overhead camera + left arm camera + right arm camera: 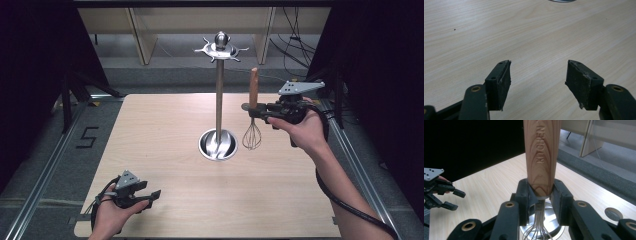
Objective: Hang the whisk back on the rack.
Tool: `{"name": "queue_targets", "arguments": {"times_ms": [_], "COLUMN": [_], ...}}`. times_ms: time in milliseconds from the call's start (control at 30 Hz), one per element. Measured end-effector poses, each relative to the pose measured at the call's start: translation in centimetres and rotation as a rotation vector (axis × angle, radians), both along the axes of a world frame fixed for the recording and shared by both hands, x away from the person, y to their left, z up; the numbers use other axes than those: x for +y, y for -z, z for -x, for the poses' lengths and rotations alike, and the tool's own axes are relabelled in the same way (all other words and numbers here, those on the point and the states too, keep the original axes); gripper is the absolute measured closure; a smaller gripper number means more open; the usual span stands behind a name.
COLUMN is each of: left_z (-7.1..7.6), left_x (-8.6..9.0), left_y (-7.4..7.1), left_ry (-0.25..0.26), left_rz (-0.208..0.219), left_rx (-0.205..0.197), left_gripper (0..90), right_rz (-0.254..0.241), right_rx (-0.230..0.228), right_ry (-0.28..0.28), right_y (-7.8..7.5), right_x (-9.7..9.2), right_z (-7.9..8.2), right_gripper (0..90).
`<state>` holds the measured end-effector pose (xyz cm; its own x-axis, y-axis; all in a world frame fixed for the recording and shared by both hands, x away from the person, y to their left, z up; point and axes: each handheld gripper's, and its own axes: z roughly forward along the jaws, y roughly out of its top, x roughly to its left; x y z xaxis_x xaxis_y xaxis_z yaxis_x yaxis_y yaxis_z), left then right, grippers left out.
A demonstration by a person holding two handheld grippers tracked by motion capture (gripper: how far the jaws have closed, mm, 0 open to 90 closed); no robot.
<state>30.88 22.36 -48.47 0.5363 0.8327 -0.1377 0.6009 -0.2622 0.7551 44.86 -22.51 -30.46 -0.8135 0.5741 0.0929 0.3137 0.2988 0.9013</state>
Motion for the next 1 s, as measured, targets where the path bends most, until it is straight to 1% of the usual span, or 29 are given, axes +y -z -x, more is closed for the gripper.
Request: {"name": "queue_targets", "arguments": {"times_ms": [100,167,200,233,267,367,400,433,467,500,533,567,600,633,667,700,733,767,800,867,900,933,967,1000], "left_z": [0.0,0.0,0.0,0.0,0.0,0.0,0.0,0.0,0.0,0.0,0.0,0.0,0.0,0.0,0.0,0.0,0.0,0.0,0.0,0.0,0.0,0.0,0.0,0.0], "left_x": [0.0,0.0,0.0,0.0,0.0,0.0,0.0,0.0,0.0,0.0,0.0,0.0,0.0,0.0,0.0,0.0,0.0,0.0,0.1,0.1,0.1,0.1,0.1,0.1], "left_y": [0.1,0.1,0.1,0.1,0.0,0.1,0.1,0.0,0.0,0.0,0.0,-0.1,0.0,0.0,0.0,0.0,-0.1,-0.1,-0.1,-0.1,-0.1,-0.1,-0.1,-0.1], "left_ry": [0.000,0.001,0.000,0.000,0.000,0.001,0.001,0.000,0.000,0.000,0.000,-0.002,-0.001,0.000,0.000,0.000,-0.001,-0.001,0.000,0.000,-0.001,-0.001,-0.001,-0.001], "left_rz": [0.009,0.004,0.005,0.005,0.001,0.005,0.005,0.002,0.000,0.000,-0.001,-0.004,0.000,0.000,0.000,0.000,-0.004,-0.004,-0.003,-0.005,-0.003,-0.003,-0.003,-0.003], "left_rx": [-0.009,-0.004,-0.005,-0.005,-0.001,-0.007,-0.005,-0.002,-0.001,-0.001,-0.001,0.001,-0.001,-0.002,-0.002,-0.002,0.002,0.002,0.002,0.002,0.003,0.002,0.002,0.002], "left_gripper": [35.6,35.6,35.6,35.6,35.6,35.6,35.6,35.6,35.6,35.6,35.6,35.6,35.6,35.6,35.6,35.6,35.6,35.6,35.6,35.6,35.6,35.6,35.6,35.6], "right_rz": [-0.003,-0.001,0.007,0.004,-0.013,-0.001,0.000,0.001,-0.007,0.000,0.004,-0.006,-0.009,0.008,0.004,0.004,0.005,0.005,0.003,0.001,0.001,-0.006,-0.006,0.013], "right_rx": [-0.009,0.002,-0.011,-0.013,-0.006,-0.005,0.006,-0.006,0.006,0.004,-0.011,-0.004,-0.019,-0.005,0.007,0.007,-0.010,-0.010,0.000,-0.005,-0.006,-0.017,-0.017,-0.014], "right_ry": [-0.004,-0.001,-0.005,-0.005,0.004,-0.008,-0.012,-0.015,-0.017,-0.021,-0.018,-0.008,-0.006,-0.019,-0.017,-0.017,-0.026,-0.026,-0.028,-0.039,-0.034,-0.021,-0.021,-0.035], "right_y": [-0.1,-0.2,-0.2,-0.2,-0.2,-0.3,-0.4,-0.5,-0.5,-0.6,-0.7,-0.7,-0.7,-0.9,-1.0,-1.0,-1.1,-1.1,-1.2,-1.2,-1.3,-1.3,-1.3,-1.4], "right_x": [0.0,0.0,0.0,0.0,0.1,0.1,0.2,0.2,0.2,0.2,0.2,0.4,0.4,0.3,0.4,0.4,0.4,0.4,0.5,0.5,0.5,0.6,0.6,0.5], "right_z": [-0.1,-0.2,-0.3,-0.3,-0.3,-0.4,-0.4,-0.6,-0.5,-0.6,-0.7,-0.6,-0.7,-0.7,-0.6,-0.6,-0.7,-0.7,-0.7,-0.9,-0.9,-0.9,-0.9,-1.0], "right_gripper": [70.4,70.4,70.4,70.4,70.4,70.4,70.4,70.4,70.4,70.4,70.4,70.4,70.4,70.4,70.4,70.4,70.4,70.4,70.4,70.4,70.4,70.4,70.4,70.4]}}
